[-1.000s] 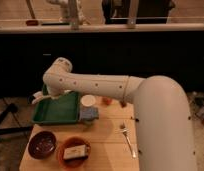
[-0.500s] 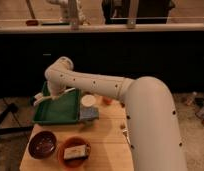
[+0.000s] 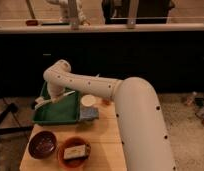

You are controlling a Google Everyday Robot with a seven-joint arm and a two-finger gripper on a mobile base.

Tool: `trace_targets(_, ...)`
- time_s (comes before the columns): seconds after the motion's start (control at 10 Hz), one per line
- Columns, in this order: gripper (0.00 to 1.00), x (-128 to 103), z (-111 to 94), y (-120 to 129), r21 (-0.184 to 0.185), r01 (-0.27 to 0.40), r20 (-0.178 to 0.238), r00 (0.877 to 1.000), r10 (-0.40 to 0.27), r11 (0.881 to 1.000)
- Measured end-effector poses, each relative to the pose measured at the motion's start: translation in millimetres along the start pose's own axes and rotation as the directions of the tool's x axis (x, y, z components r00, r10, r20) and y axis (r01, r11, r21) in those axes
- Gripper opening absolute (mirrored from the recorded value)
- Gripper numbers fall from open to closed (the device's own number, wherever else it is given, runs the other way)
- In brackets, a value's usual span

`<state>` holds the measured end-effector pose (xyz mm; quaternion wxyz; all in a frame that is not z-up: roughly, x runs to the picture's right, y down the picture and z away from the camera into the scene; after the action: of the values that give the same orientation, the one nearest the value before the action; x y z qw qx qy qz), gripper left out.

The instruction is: Place brush in tray

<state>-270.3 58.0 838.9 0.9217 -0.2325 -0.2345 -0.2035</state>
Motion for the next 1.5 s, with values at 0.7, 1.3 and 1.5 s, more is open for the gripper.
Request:
trace_targets(0.7,0.12,-1,17,-1,-0.036,-0.005,-0.003,1.000,0.005,0.999)
trace_targets(1.3,0.65,-1,17,-1,-0.036,-0.004,-0.003,1.000,0.004,0.999)
trace_targets(1.5,0.65,-1,17,-1,-0.036,-0.004,-0.003,1.000,0.004,0.999)
